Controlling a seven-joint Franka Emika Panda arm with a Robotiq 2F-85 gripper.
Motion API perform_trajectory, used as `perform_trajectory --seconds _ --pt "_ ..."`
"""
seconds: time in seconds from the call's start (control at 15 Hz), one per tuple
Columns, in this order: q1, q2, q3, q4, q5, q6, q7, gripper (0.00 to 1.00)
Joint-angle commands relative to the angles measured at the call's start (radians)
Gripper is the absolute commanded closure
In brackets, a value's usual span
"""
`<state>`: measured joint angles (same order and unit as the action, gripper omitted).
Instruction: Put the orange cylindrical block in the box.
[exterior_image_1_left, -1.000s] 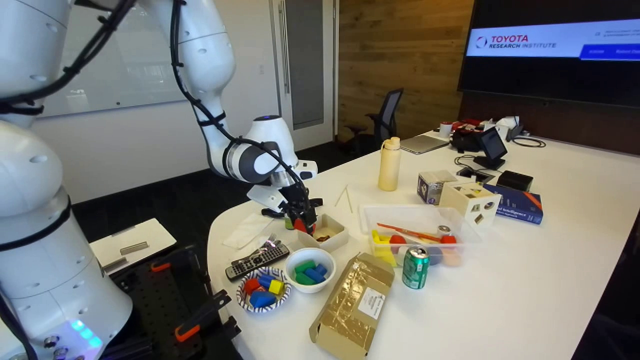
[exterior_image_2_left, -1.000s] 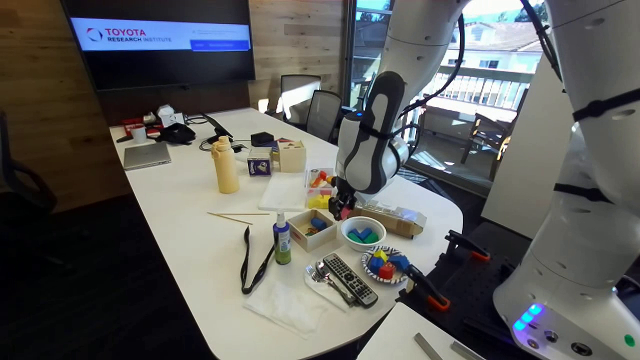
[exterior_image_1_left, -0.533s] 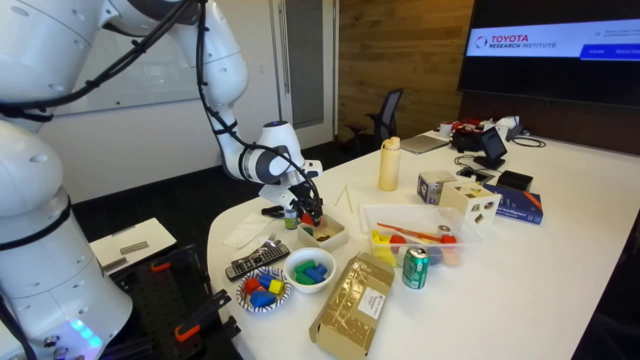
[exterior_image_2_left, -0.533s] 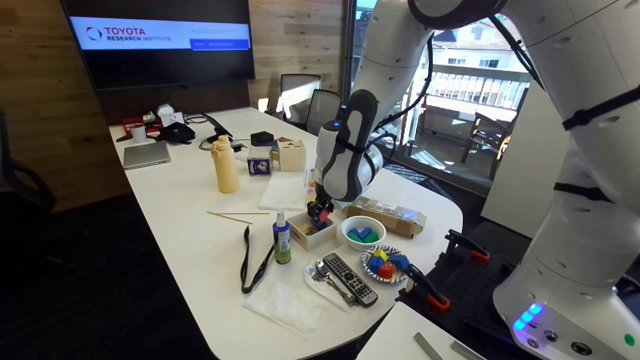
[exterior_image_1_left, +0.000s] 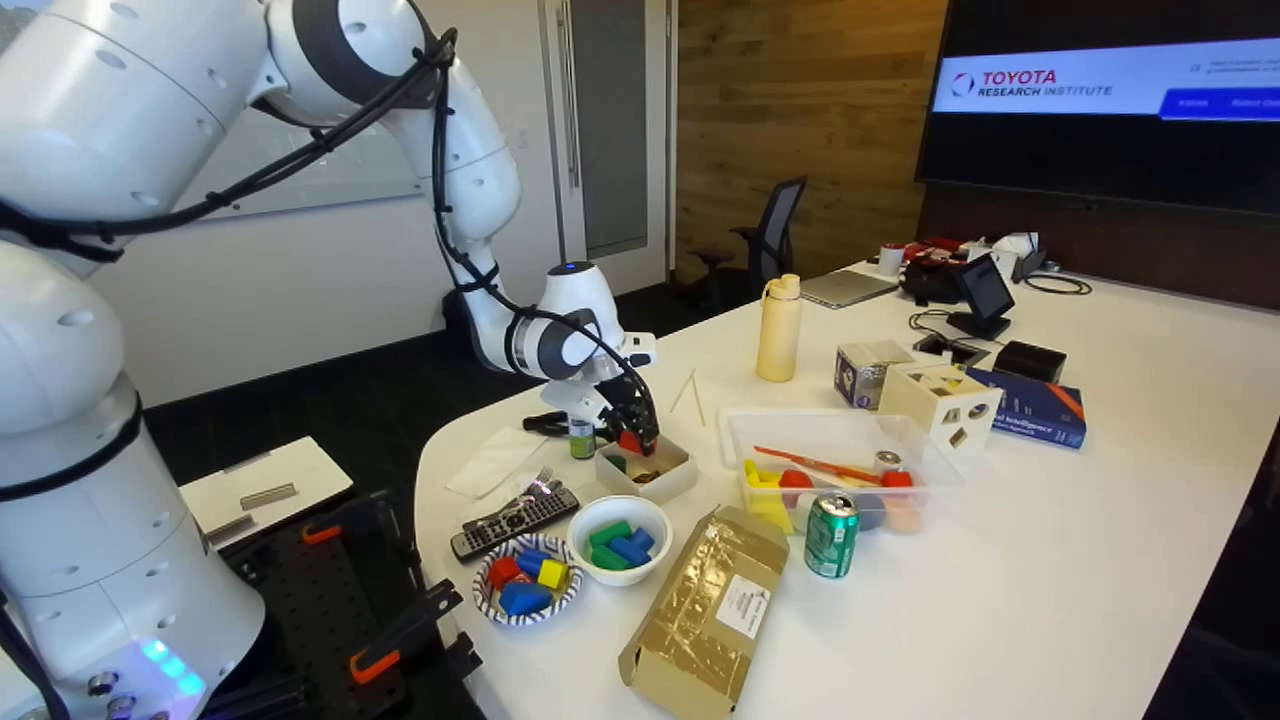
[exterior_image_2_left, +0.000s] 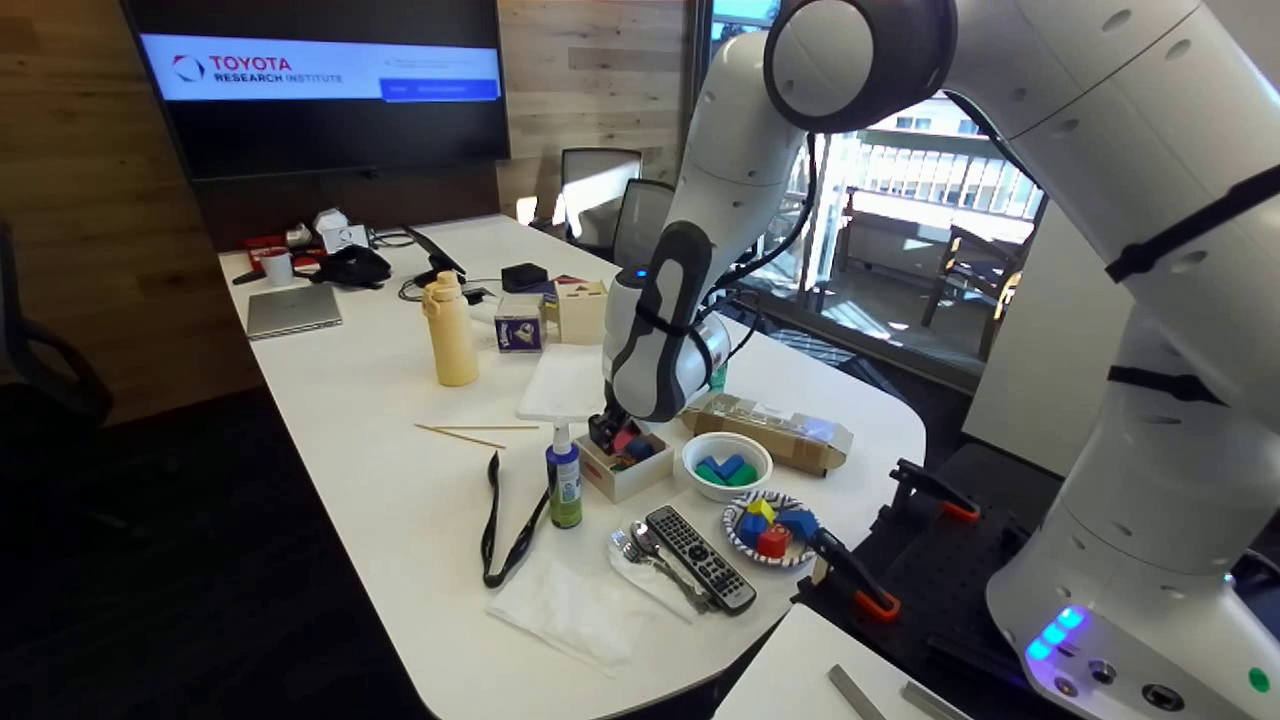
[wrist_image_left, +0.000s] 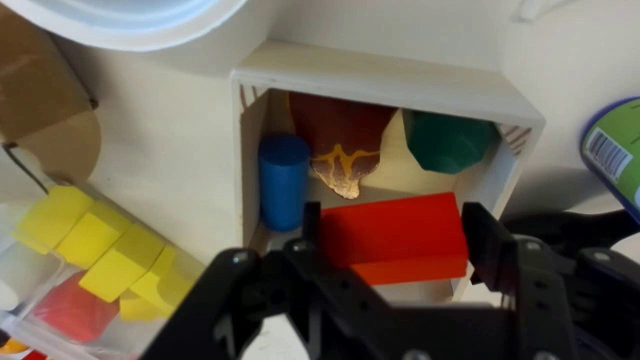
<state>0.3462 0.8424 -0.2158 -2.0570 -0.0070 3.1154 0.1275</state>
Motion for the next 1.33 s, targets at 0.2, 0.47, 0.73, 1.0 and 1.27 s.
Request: perform_trajectory --seconds 0.2,0.47,0.73,1.0,1.27 --pt "-0.032 0.054 0.036 0.11 0.026 -0.062 0.02 0.06" --pt "-0.041 0.023 0.031 0.078 0.023 -0.056 0.017 0.0" --pt "-0.045 -0.071 0.03 -0.005 0.011 -0.049 0.0 0.0" --pt "-0.009 -0.269 -0.012 -0.16 -0.024 -0.115 -0.015 0.0" --pt "-0.038 -0.488 -0.019 -0.28 -0.109 -0.351 -0.015 0.0"
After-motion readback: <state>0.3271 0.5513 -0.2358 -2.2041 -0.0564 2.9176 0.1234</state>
